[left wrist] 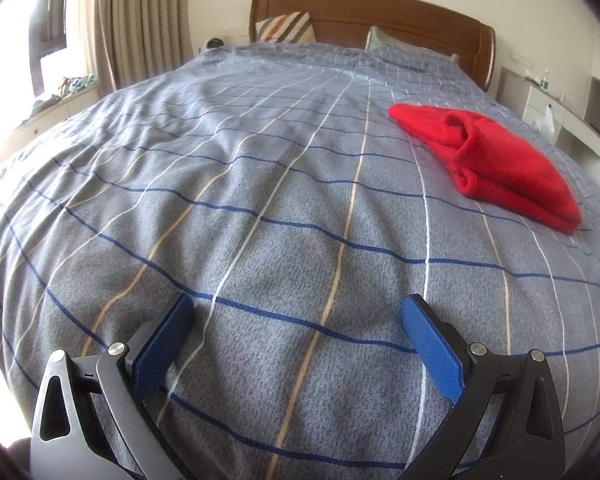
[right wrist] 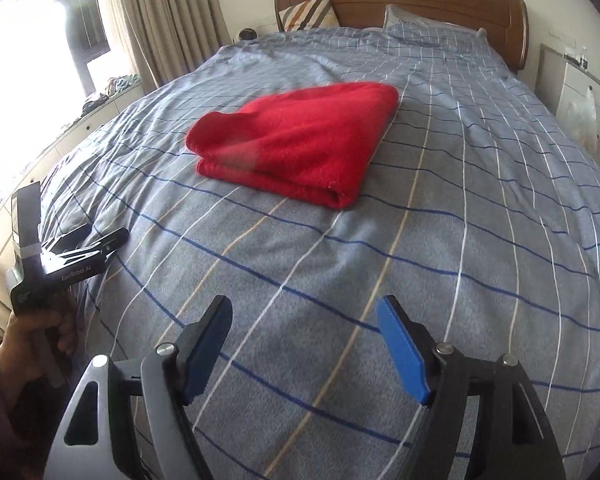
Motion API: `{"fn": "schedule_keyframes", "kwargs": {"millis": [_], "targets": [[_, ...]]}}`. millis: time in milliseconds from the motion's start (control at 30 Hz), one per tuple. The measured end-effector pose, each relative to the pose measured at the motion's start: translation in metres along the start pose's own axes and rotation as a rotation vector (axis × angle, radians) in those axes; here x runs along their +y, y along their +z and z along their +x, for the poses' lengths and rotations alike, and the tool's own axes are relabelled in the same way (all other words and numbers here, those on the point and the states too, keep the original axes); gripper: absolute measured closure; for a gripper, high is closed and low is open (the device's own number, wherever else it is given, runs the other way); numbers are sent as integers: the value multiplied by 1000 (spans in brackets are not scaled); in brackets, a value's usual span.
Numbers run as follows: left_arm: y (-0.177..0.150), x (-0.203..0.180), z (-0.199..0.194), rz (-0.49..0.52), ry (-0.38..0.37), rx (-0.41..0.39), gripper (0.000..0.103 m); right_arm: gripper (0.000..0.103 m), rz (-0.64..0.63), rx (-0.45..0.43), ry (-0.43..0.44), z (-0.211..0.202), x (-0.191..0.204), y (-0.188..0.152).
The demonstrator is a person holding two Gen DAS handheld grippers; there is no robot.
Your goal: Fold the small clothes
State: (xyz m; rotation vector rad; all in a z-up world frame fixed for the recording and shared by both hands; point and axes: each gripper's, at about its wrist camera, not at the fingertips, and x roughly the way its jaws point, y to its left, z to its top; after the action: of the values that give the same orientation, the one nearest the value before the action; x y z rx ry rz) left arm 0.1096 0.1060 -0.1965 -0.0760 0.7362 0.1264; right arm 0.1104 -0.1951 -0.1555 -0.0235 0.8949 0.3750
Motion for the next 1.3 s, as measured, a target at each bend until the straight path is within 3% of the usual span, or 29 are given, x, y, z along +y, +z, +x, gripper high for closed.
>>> {"fn": "schedule_keyframes", "kwargs": {"millis": [167, 233, 333, 400, 467, 600, 667, 800, 933, 967, 1000, 1033, 1067, 1100, 1200, 1300], "targets": [[1, 1, 0, -1, -2, 9, 0, 27, 42, 6, -4, 6, -6, -14], [8, 5, -3, -36, -46, 69, 1, 27, 49, 2, -3, 5, -7, -15], [36, 24, -12, -228, -315, 75, 1, 27, 54, -7, 5, 3, -12, -6], [67, 28, -1, -317, -442, 97, 1, 27, 82, -27, 16, 3, -22, 7], [105, 22, 20, -337, -522, 138, 1, 27, 135, -42, 34, 9, -35, 28], [162, -25, 75, -249, -660, 274, 1, 24, 293, -104, 119, 24, -65, 83], [172, -47, 107, -224, -649, 365, 2, 19, 370, -103, 160, 42, -79, 111], [173, -68, 145, -179, -474, 450, 2, 19, 488, -23, 197, 94, -103, 152], [173, -82, 149, -170, -472, 449, 1, 20, 607, 69, 334, 144, -112, 164], [172, -87, 148, -175, -508, 452, 2, 29, 623, 107, 371, 157, -110, 164], [171, -92, 147, -170, -547, 455, 9, 43, 609, 139, 356, 165, -106, 165], [170, -100, 147, -143, -576, 459, 50, 48, 560, 151, 294, 168, -99, 167], [166, -110, 147, -81, -555, 471, 76, 59, 485, 149, 223, 166, -88, 171], [168, -120, 147, -27, -528, 459, 81, 68, 390, 134, 141, 162, -74, 176], [171, -123, 125, 43, -487, 372, 85, 73, 47, 52, -83, 139, -17, 185], [189, -110, 93, 57, -503, 278, 85, 74, -112, -54, -130, 107, 19, 189]]}}
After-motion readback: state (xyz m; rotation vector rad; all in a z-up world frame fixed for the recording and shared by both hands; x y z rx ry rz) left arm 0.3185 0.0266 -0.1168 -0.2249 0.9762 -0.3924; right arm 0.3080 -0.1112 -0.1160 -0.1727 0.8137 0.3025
